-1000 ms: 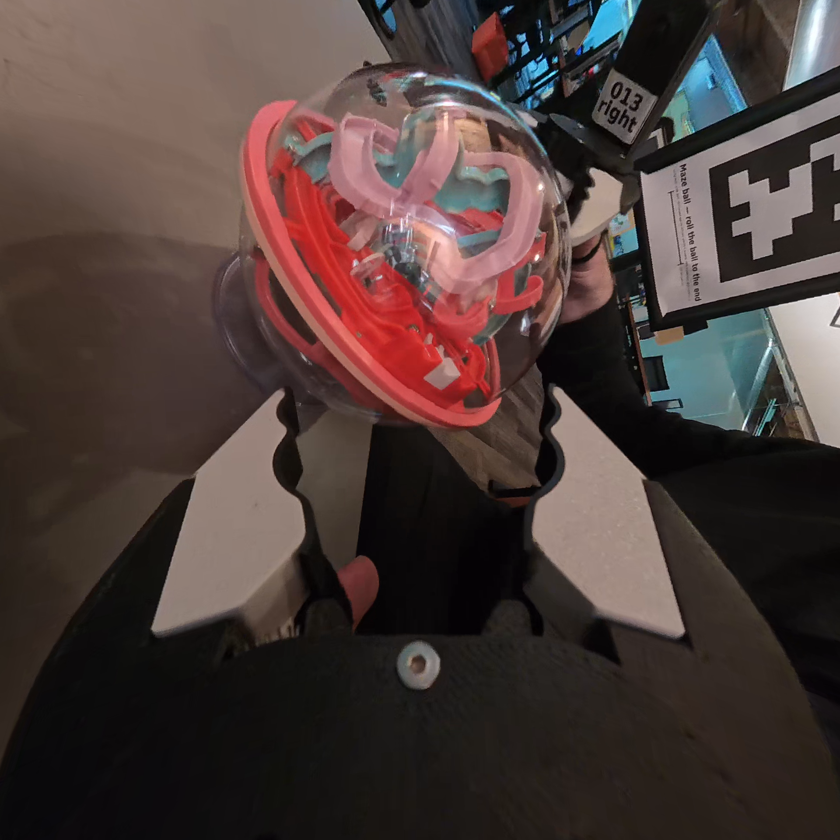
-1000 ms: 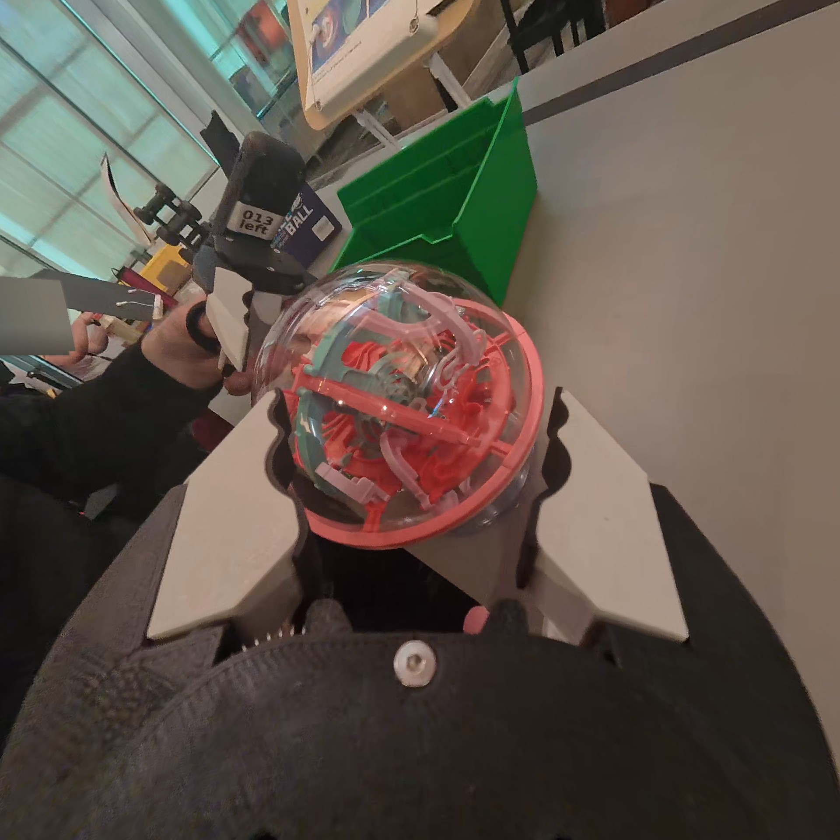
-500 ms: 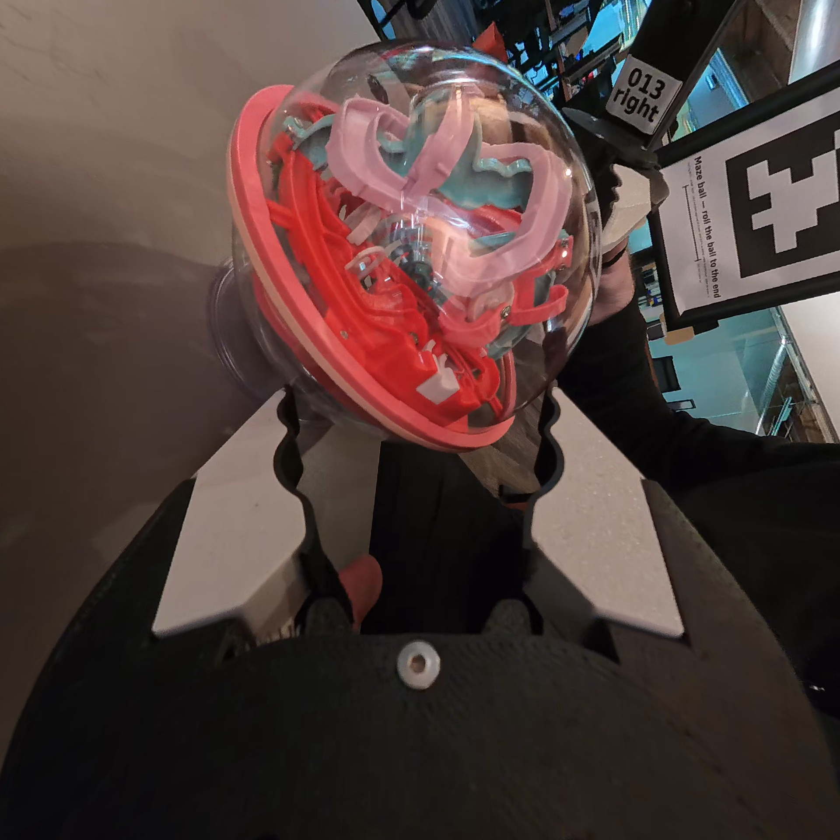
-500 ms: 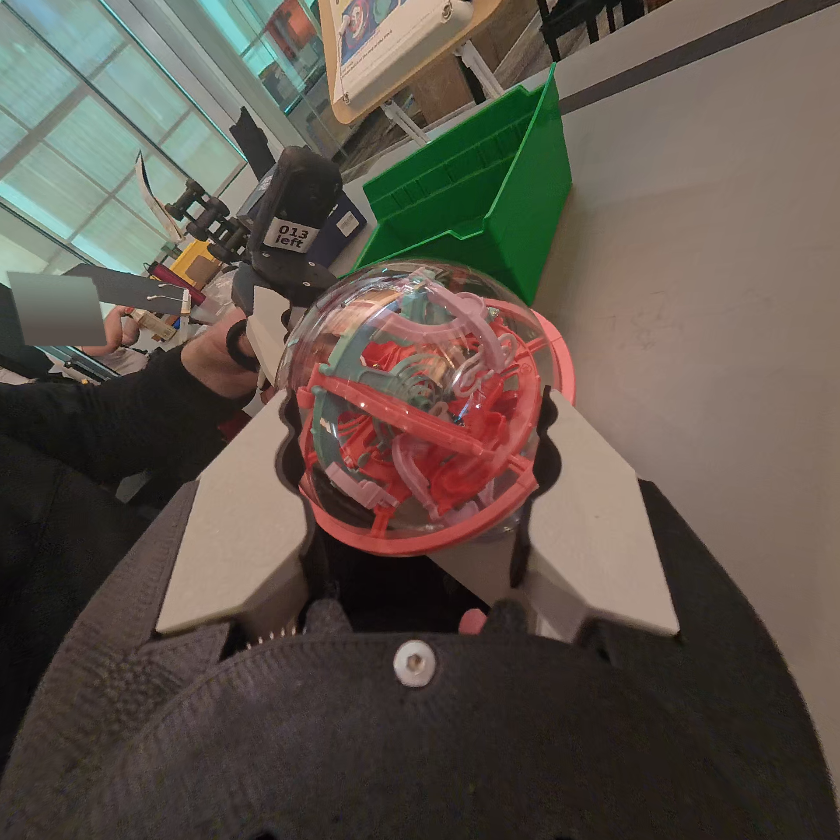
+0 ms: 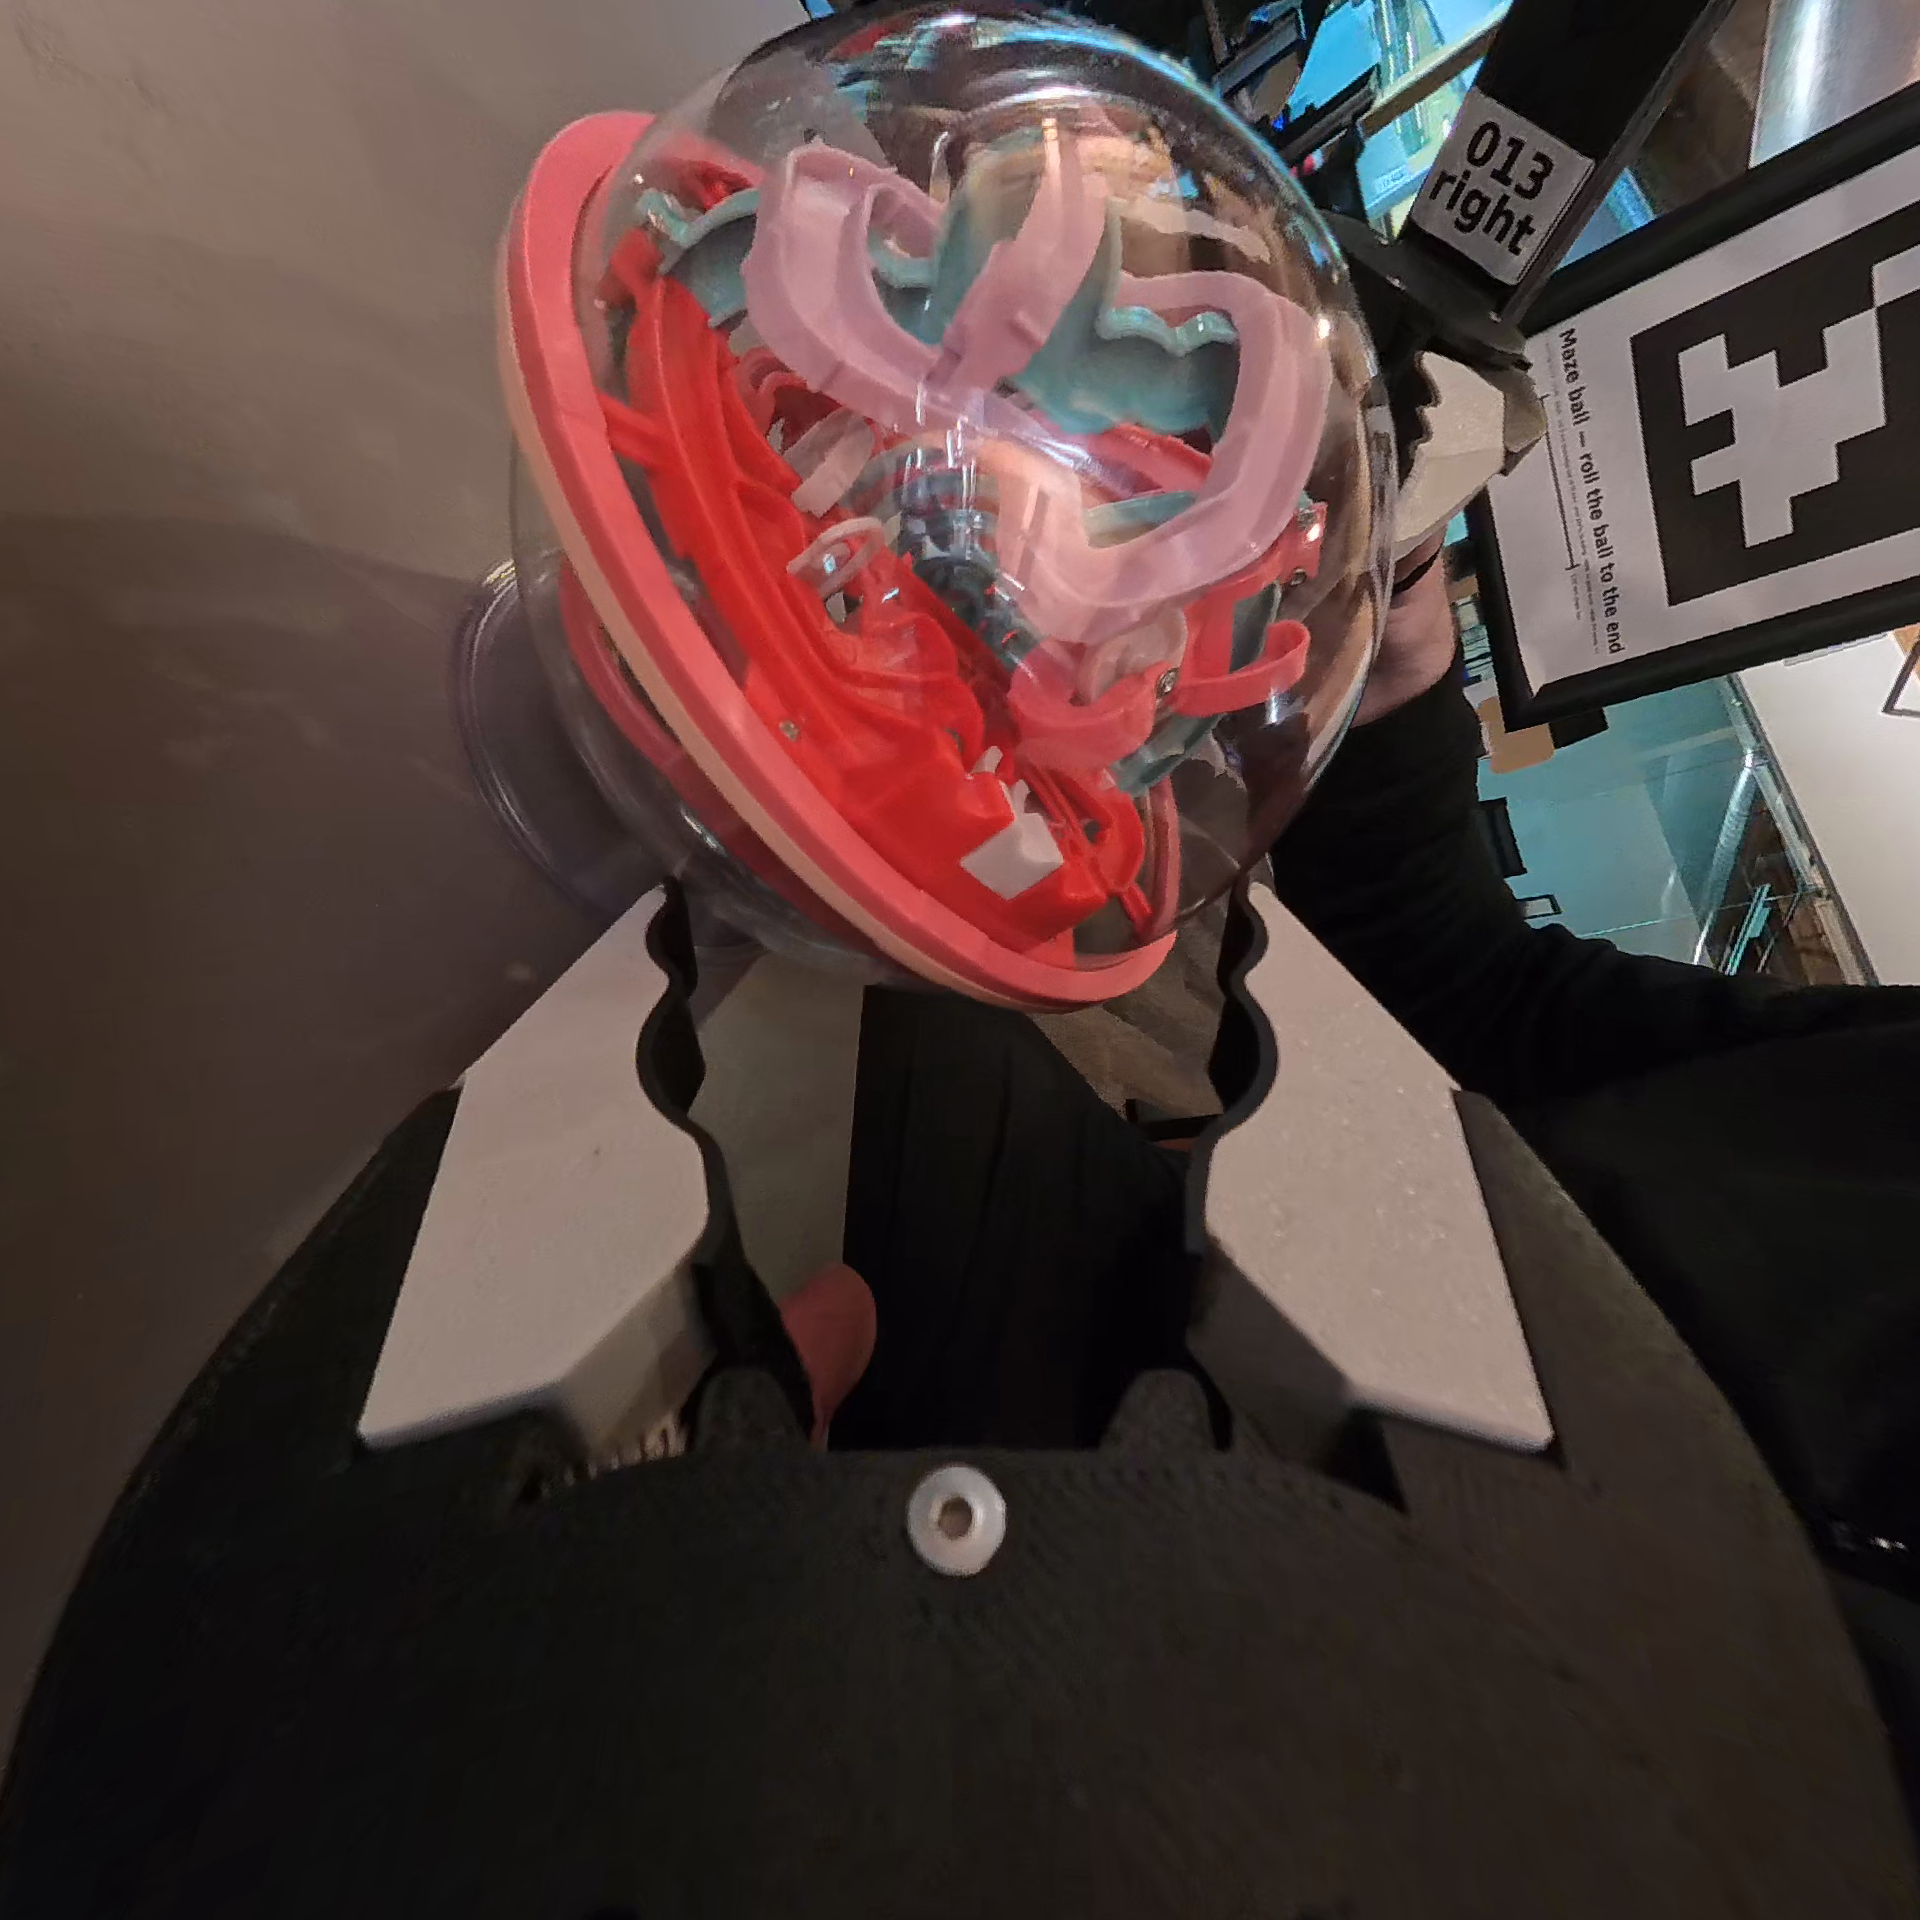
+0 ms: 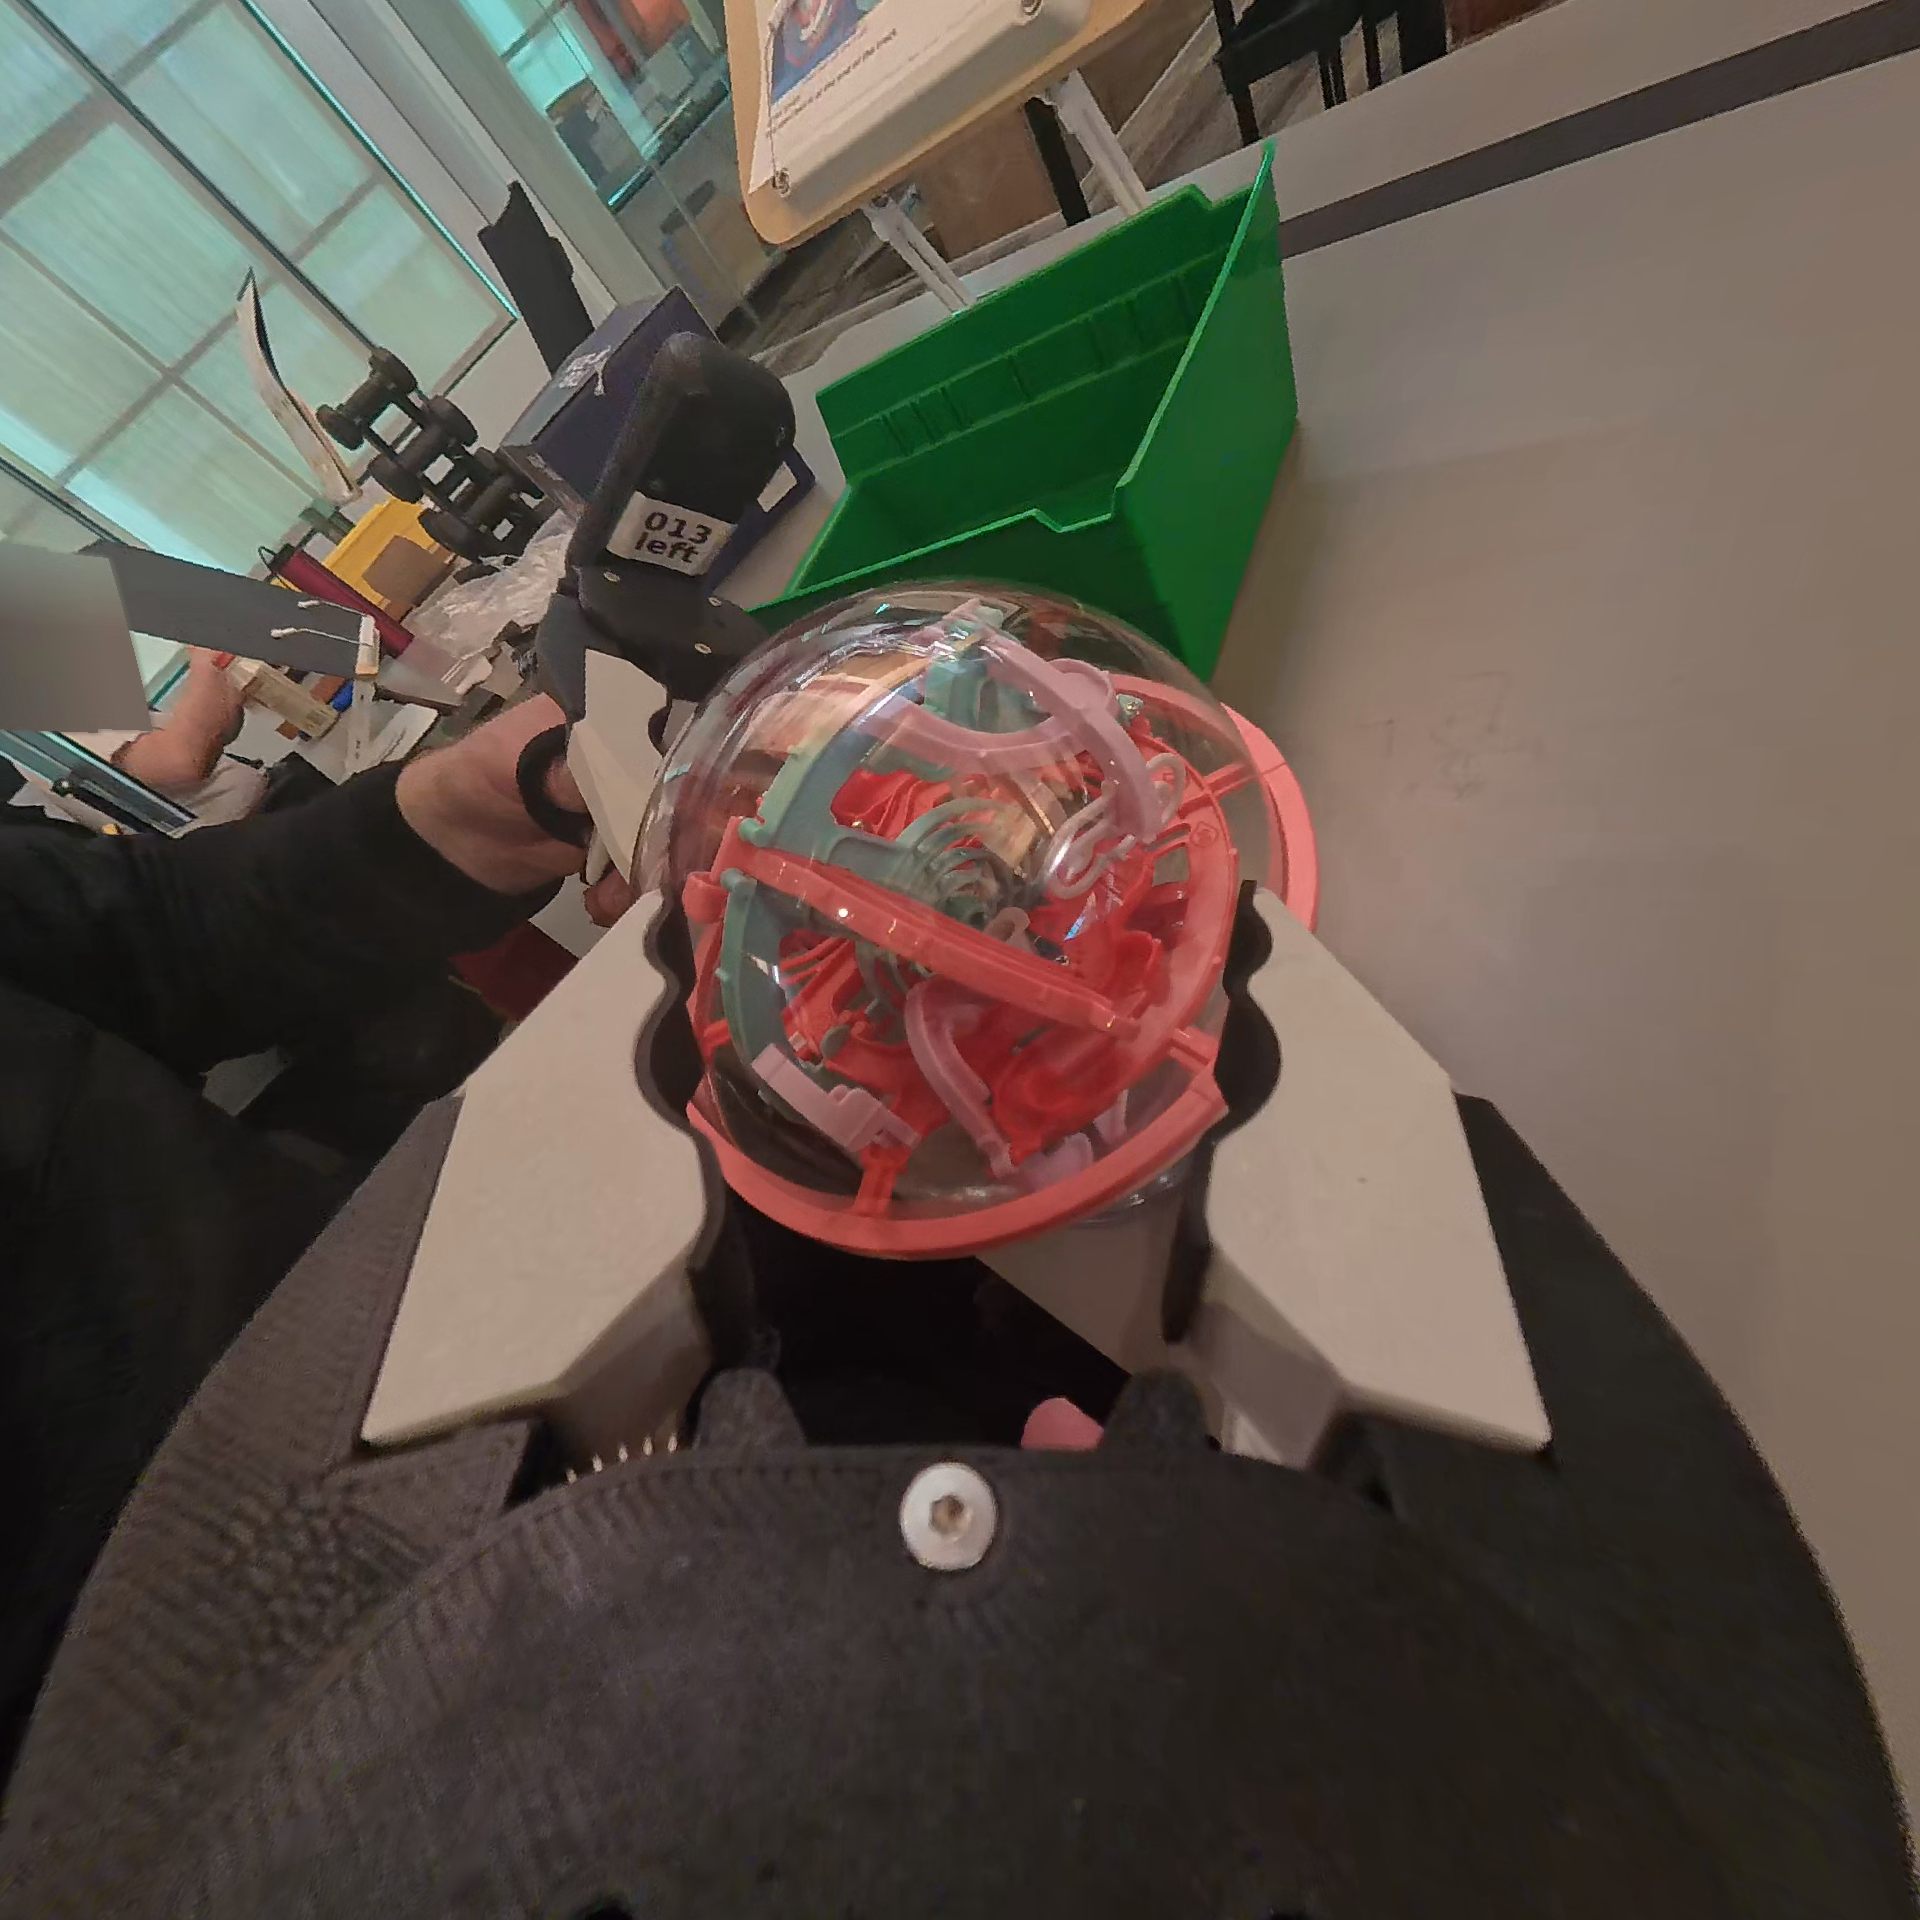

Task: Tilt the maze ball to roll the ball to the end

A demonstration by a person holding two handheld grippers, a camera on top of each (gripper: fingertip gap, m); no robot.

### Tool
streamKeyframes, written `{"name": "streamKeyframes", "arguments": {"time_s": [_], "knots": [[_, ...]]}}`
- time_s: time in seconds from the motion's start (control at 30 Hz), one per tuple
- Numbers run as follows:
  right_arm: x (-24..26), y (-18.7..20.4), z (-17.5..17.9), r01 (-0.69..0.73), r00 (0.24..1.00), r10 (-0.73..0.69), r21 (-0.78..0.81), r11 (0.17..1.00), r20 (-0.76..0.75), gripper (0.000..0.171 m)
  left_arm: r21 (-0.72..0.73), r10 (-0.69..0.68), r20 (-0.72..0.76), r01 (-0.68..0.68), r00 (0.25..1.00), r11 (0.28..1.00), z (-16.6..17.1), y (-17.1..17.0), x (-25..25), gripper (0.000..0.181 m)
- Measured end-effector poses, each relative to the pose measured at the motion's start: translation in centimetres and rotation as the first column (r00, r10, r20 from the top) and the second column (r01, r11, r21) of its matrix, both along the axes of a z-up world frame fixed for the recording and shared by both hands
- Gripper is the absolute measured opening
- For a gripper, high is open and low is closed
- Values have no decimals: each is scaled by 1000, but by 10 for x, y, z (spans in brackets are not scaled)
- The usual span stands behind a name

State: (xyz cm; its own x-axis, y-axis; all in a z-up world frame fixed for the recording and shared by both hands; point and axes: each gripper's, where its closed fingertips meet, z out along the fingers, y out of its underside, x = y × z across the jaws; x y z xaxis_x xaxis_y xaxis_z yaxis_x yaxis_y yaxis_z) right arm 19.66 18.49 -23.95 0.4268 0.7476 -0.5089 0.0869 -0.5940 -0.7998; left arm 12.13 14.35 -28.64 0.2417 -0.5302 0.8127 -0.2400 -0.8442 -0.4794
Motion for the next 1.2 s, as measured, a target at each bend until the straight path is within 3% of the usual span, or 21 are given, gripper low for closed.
{"name": "streamKeyframes", "arguments": {"time_s": [0.37, 0.57, 1.03, 1.2], "knots": [[-2, 2, -8, 19, 997, -22, -40, 999, -74, 116, 23, -18, 32, 17, 999, 1000, -4, 0, 3, 98], [-5, 1, -8, 0, 999, 0, -8, 1000, -42, 119, 21, -26, 35, 25, 999, 999, -5, -1, 5, 99], [-13, 0, 23, 8, 1000, -4, 192, 981, -24, 111, 102, -128, 40, 123, 991, 987, -15, -26, 31, 102], [-14, -5, 50, 9, 1000, -11, 301, 954, 4, 111, 180, -116, 98, 97, 988, 979, 2, -23, 37, 103]]}}
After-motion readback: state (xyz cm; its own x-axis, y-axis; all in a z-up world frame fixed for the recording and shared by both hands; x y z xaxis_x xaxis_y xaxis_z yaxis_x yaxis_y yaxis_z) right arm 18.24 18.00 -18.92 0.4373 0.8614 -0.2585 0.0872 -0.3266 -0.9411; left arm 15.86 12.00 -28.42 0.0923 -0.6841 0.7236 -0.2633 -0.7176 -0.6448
